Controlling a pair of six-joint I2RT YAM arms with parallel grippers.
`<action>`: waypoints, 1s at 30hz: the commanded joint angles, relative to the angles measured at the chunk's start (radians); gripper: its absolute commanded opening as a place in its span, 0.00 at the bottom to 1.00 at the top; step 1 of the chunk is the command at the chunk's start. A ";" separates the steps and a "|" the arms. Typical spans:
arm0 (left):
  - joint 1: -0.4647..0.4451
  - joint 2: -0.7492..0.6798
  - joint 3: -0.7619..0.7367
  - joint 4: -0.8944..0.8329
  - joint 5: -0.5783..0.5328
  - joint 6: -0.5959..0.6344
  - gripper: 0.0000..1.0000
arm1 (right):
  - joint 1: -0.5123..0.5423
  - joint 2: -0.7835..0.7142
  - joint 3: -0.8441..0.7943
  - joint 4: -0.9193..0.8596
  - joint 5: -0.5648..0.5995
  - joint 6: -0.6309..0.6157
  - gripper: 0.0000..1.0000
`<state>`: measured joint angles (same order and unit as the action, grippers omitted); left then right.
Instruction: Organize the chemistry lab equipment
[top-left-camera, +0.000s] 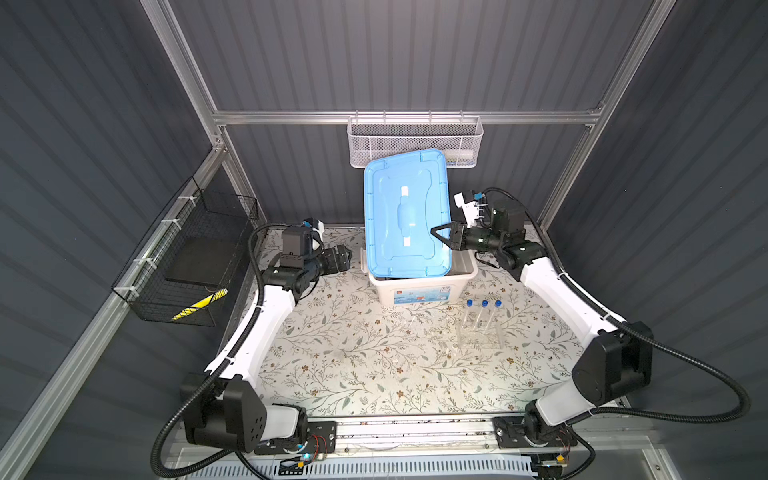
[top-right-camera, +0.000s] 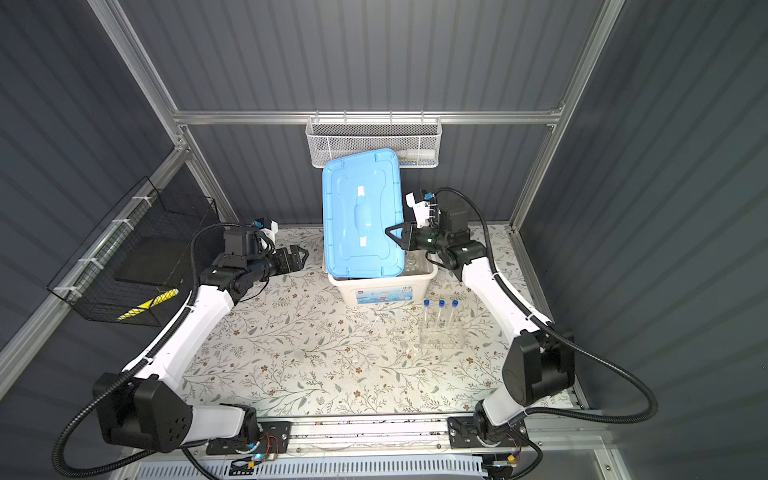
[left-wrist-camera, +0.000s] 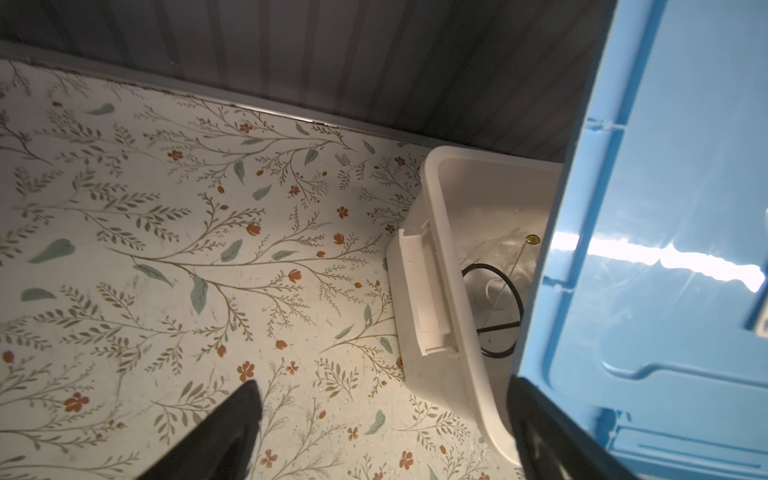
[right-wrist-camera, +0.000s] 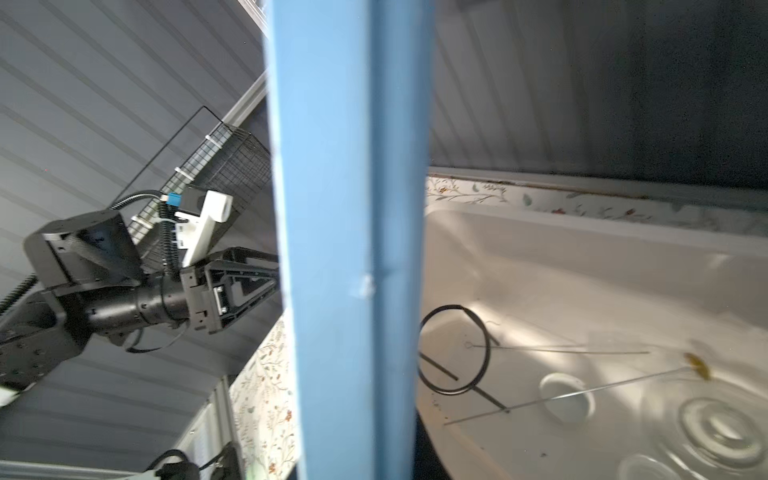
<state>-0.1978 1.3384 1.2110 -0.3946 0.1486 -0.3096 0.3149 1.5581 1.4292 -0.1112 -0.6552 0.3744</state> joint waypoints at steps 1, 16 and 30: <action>-0.006 -0.033 0.032 -0.011 -0.015 0.016 0.99 | 0.001 -0.056 0.059 -0.106 0.129 -0.159 0.15; -0.015 0.016 0.059 0.056 0.084 -0.011 0.98 | 0.052 -0.194 0.012 -0.107 0.615 -0.537 0.15; -0.014 0.077 0.122 0.066 0.174 -0.026 0.99 | 0.207 -0.220 -0.106 0.109 0.905 -0.954 0.14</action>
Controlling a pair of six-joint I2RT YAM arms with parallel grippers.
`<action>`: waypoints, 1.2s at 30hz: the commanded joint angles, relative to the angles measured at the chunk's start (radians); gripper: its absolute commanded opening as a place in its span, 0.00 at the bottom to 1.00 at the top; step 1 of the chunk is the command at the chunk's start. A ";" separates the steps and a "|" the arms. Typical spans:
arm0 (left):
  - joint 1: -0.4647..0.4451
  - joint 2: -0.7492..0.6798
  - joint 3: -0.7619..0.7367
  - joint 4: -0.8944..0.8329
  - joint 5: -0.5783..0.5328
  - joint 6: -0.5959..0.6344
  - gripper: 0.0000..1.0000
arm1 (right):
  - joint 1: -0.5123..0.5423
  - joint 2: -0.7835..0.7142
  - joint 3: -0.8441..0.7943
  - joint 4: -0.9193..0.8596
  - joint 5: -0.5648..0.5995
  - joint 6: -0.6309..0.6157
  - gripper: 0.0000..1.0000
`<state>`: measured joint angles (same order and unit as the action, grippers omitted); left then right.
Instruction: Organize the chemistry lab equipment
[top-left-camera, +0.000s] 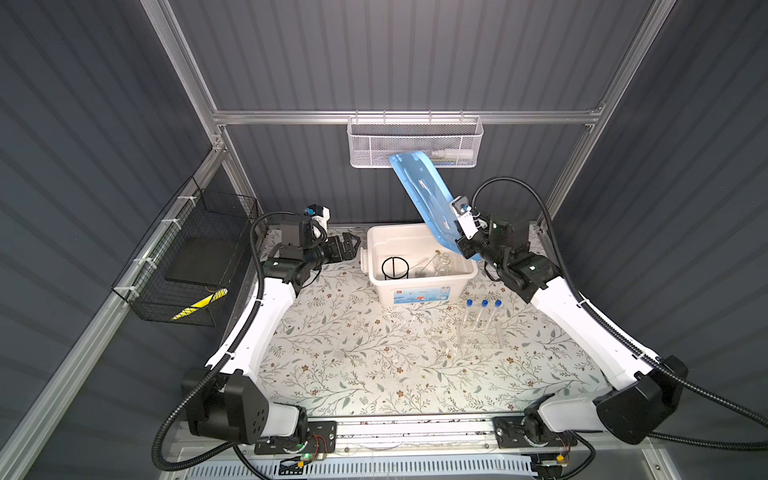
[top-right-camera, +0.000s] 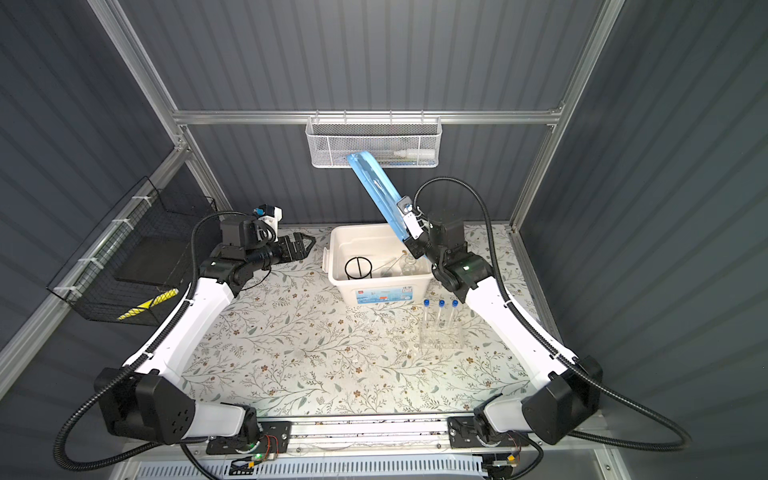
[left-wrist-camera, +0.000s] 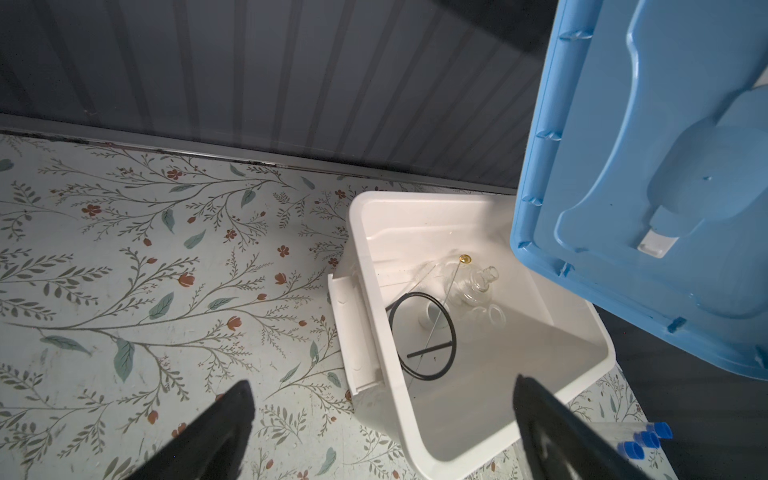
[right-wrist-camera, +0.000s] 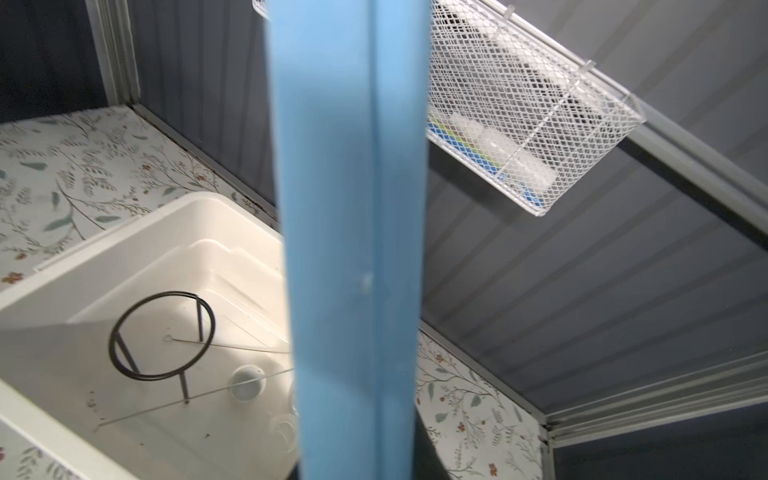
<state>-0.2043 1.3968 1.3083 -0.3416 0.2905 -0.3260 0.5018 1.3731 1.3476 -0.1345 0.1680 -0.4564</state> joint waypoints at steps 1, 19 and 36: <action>-0.009 0.026 0.025 0.021 0.048 -0.014 1.00 | 0.031 -0.038 -0.044 0.160 0.099 -0.156 0.14; 0.060 -0.017 0.025 0.123 0.125 -0.181 1.00 | 0.128 0.008 -0.245 0.530 0.259 -0.597 0.15; 0.091 0.080 0.072 0.235 0.342 -0.349 1.00 | 0.183 0.101 -0.408 0.790 0.296 -0.839 0.15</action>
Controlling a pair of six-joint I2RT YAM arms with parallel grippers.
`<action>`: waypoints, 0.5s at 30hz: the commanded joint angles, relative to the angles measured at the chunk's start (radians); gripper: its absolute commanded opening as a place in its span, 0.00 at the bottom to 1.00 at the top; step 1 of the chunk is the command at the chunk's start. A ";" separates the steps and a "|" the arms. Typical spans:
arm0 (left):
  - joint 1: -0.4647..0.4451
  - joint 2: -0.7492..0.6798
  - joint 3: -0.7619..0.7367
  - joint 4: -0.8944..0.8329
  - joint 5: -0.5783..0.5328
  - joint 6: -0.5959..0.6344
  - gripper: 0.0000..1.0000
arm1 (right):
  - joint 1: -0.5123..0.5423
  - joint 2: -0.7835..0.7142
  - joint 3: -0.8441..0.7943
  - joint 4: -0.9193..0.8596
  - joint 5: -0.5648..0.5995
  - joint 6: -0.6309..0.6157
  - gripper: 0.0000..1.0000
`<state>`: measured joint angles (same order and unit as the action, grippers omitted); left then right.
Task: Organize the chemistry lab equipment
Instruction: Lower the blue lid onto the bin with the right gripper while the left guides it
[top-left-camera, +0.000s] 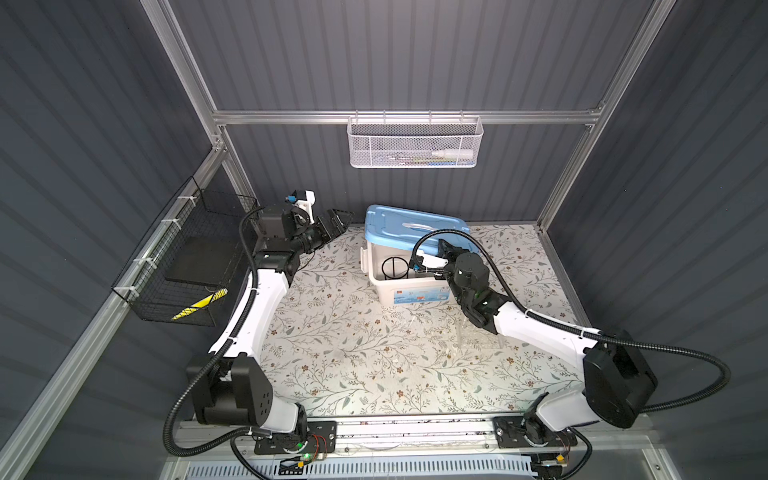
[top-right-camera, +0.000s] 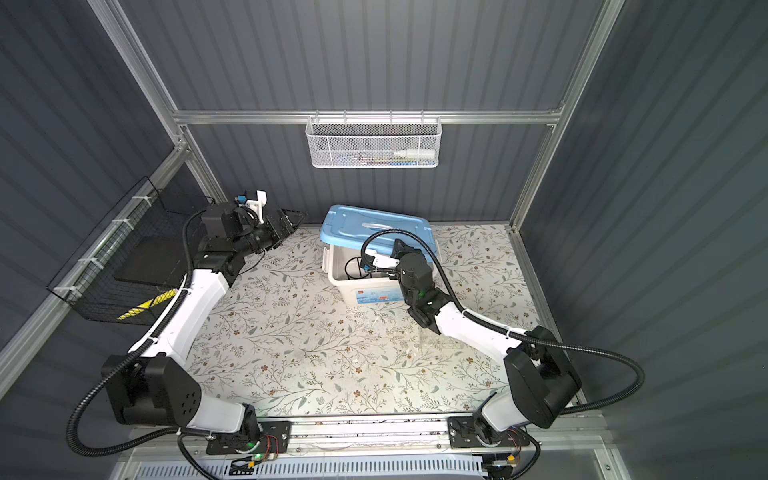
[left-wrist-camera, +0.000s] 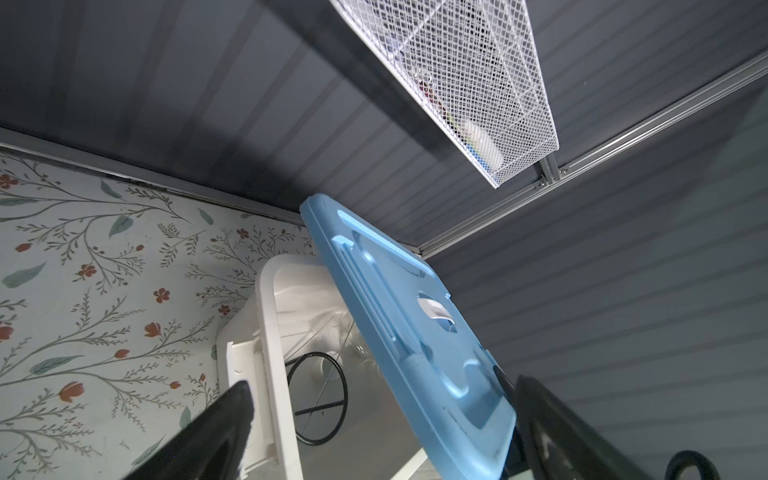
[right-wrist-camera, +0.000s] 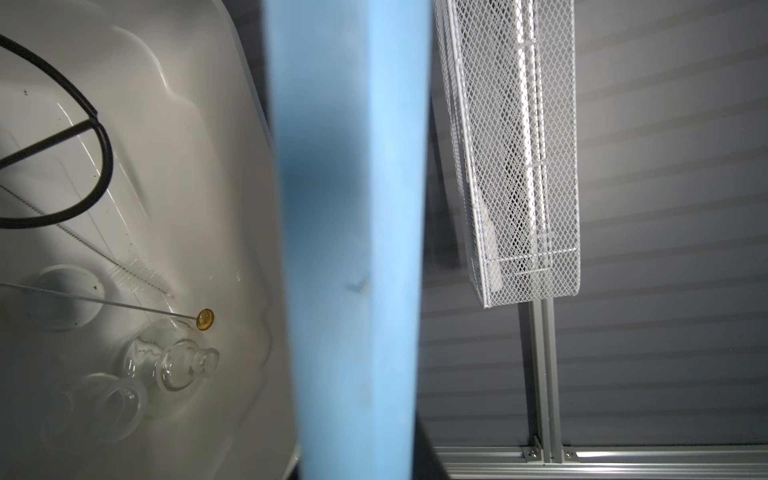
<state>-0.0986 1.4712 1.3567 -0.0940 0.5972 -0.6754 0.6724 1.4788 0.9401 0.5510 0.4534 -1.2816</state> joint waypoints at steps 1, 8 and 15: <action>-0.020 0.011 0.018 -0.018 0.033 0.009 1.00 | 0.017 0.002 -0.001 0.106 0.013 -0.016 0.15; -0.049 0.074 -0.007 -0.030 0.047 0.015 1.00 | 0.037 0.023 -0.021 0.138 0.025 -0.041 0.17; -0.080 0.122 -0.008 -0.010 0.054 0.017 0.97 | 0.049 0.036 -0.047 0.119 0.032 -0.044 0.18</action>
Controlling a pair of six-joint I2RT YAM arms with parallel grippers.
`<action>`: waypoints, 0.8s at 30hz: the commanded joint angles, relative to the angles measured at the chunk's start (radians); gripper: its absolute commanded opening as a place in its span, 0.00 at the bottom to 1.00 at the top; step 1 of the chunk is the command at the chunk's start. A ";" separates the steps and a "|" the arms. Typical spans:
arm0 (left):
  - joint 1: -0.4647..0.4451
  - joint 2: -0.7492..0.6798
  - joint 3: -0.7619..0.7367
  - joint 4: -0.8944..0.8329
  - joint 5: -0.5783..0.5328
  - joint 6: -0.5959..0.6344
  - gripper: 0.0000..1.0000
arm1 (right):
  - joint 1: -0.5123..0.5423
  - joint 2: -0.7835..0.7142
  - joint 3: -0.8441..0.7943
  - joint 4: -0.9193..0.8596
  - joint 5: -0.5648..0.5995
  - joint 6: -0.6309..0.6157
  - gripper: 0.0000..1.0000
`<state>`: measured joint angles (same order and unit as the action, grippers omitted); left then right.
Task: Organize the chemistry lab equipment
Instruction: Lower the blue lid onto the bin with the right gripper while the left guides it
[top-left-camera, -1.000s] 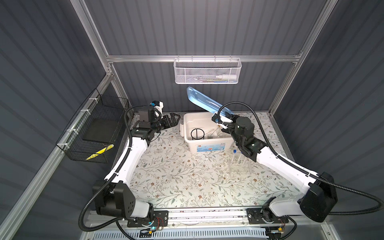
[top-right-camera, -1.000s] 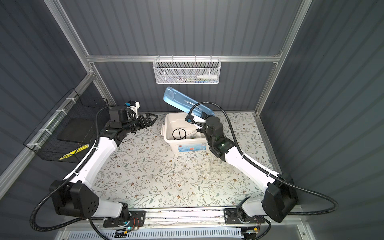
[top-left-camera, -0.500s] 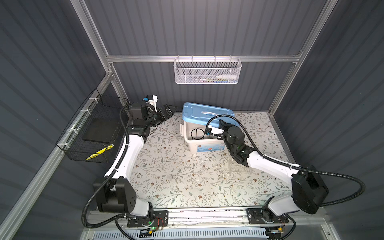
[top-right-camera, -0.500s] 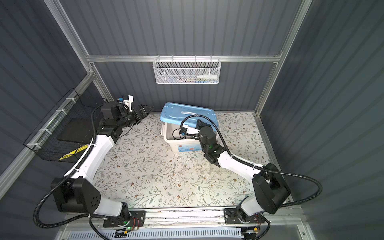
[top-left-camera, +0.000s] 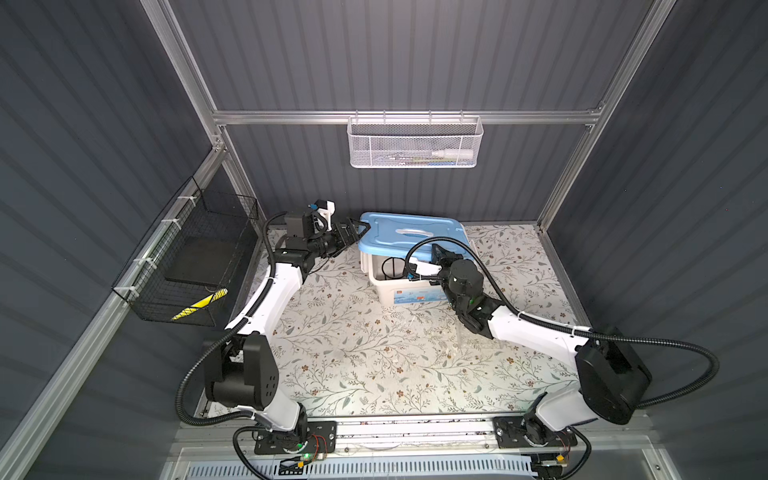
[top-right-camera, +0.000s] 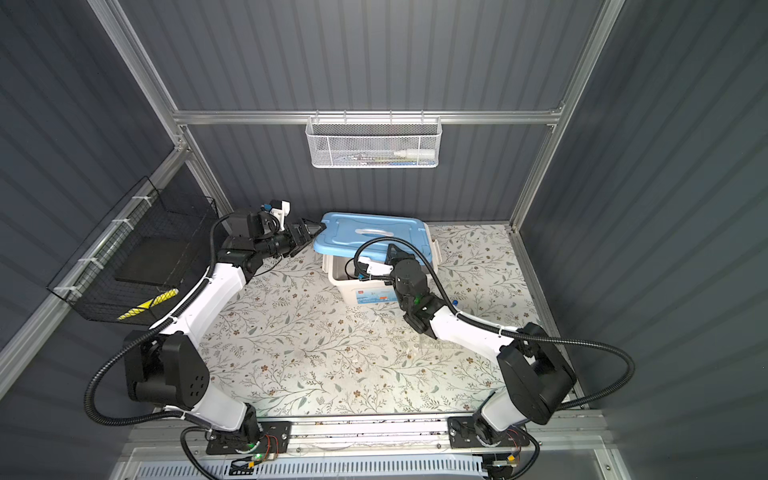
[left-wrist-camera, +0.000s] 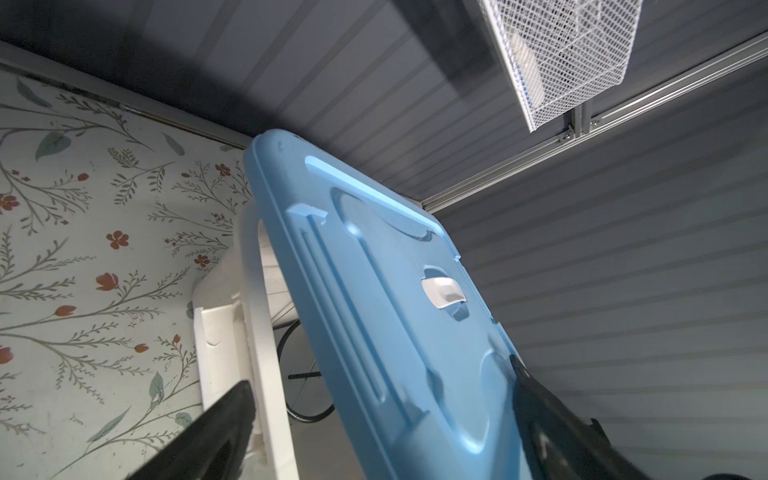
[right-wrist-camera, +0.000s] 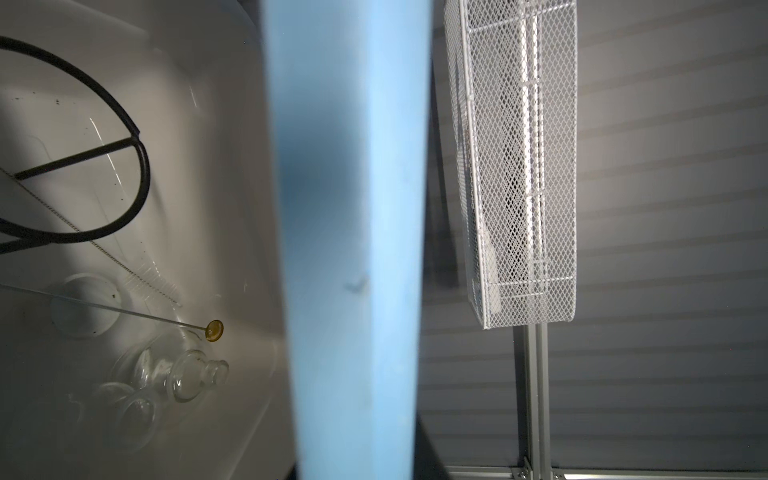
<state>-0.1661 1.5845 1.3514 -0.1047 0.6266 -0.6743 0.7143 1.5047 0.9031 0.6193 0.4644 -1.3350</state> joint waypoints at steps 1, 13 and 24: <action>-0.017 0.014 -0.005 0.001 0.025 0.018 0.95 | 0.009 0.011 -0.012 0.051 0.021 0.008 0.19; -0.047 0.040 -0.034 0.017 0.035 0.034 0.59 | 0.013 0.000 -0.027 0.001 0.017 0.008 0.29; -0.059 0.052 -0.067 0.042 0.025 0.034 0.33 | 0.014 -0.044 -0.010 -0.186 -0.018 0.114 0.45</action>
<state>-0.2176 1.6184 1.2964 -0.0856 0.6403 -0.6559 0.7216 1.5013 0.8825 0.5007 0.4702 -1.2827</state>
